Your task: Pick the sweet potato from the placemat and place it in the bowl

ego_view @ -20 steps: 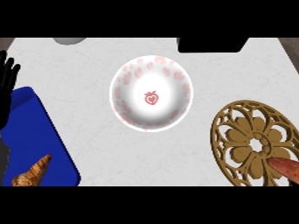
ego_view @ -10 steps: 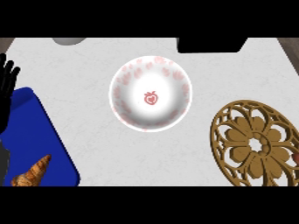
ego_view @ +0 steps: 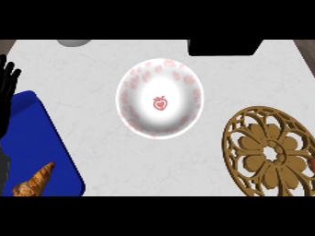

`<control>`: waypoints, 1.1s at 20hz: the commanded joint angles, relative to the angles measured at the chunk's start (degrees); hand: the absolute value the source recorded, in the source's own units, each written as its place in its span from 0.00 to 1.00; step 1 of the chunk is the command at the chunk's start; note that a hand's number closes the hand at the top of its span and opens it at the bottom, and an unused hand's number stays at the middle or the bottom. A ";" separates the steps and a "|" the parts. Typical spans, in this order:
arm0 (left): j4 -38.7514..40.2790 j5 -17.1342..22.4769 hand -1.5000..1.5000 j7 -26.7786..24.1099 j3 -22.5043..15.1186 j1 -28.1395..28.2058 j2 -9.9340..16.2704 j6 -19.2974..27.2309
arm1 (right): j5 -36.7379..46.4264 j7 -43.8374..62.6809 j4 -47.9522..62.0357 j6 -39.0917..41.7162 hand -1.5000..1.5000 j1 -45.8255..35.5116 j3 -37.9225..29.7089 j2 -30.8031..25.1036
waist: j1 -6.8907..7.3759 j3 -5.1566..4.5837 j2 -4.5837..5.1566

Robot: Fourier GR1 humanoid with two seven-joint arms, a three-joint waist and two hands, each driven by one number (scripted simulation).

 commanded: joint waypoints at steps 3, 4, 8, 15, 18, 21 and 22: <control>2.36 0.35 0.50 -2.02 0.30 -0.48 0.81 -1.95 | -11.45 17.64 -7.41 3.76 1.00 -12.72 4.49 1.41 | 1.03 -0.06 0.25; 4.09 0.45 0.50 -1.59 1.06 -3.38 0.94 -0.78 | -13.71 22.03 -8.26 4.77 1.00 -15.82 5.08 0.24 | 0.80 -0.10 0.28; 0.39 -1.02 0.50 -1.34 -1.29 -0.25 -1.25 0.11 | -10.70 34.11 -2.60 2.42 1.00 -28.82 16.20 0.40 | 1.74 -0.03 0.31; 4.32 -2.02 0.50 -4.40 -2.28 -1.49 -2.12 -0.55 | -5.02 41.92 10.93 0.01 1.00 -47.45 31.66 5.27 | 1.89 -0.06 0.48; 1.03 0.87 0.50 0.52 0.29 -2.27 0.65 -1.54 | -2.41 41.90 18.42 -0.67 1.00 -51.34 35.13 8.71 | 1.98 0.01 0.31; -1.41 -0.78 0.50 2.76 -1.58 -1.89 -0.82 0.45 | -0.18 42.61 25.15 -1.74 1.00 -56.00 38.12 13.62 | 1.68 0.05 0.22; 0.35 0.25 0.50 -1.50 -0.56 1.10 -0.80 -1.76 | 3.60 43.42 26.45 -4.71 1.00 -55.14 41.59 16.79 | 2.03 0.01 0.31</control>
